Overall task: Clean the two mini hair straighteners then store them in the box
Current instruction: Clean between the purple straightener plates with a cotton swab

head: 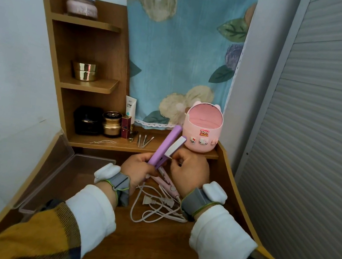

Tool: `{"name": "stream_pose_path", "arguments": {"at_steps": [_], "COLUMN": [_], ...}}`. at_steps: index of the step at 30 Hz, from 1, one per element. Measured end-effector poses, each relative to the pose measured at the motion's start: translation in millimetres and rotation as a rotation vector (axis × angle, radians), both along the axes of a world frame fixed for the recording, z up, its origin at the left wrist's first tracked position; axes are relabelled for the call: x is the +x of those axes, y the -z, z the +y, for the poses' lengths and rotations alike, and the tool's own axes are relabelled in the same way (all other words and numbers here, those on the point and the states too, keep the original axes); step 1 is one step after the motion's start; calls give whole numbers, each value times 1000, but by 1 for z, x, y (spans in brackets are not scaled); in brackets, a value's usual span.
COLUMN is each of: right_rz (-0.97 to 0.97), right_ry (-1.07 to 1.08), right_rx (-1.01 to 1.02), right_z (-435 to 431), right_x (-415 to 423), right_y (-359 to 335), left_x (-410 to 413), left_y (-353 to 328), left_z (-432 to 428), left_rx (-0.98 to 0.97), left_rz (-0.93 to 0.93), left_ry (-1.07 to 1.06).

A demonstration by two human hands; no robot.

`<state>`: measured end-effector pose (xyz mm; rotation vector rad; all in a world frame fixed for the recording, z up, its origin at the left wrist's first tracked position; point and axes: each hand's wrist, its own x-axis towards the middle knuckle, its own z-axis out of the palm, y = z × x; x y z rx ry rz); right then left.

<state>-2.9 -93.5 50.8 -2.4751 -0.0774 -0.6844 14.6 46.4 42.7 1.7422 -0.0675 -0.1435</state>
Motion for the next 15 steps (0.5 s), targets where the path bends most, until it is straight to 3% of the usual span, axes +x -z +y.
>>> {"name": "stream_pose_path", "arguments": {"at_steps": [9, 15], "right_rz": [19, 12], "right_ry": [-82, -83], "right_rx": [29, 30], "right_z": [6, 7], "right_x": [2, -4], "right_y": [-2, -3], "left_x": [2, 9], "left_y": [0, 7], "left_z": [3, -2], "left_rx": [-227, -397], "left_rz": [67, 199], "left_ry": [-27, -185]}}
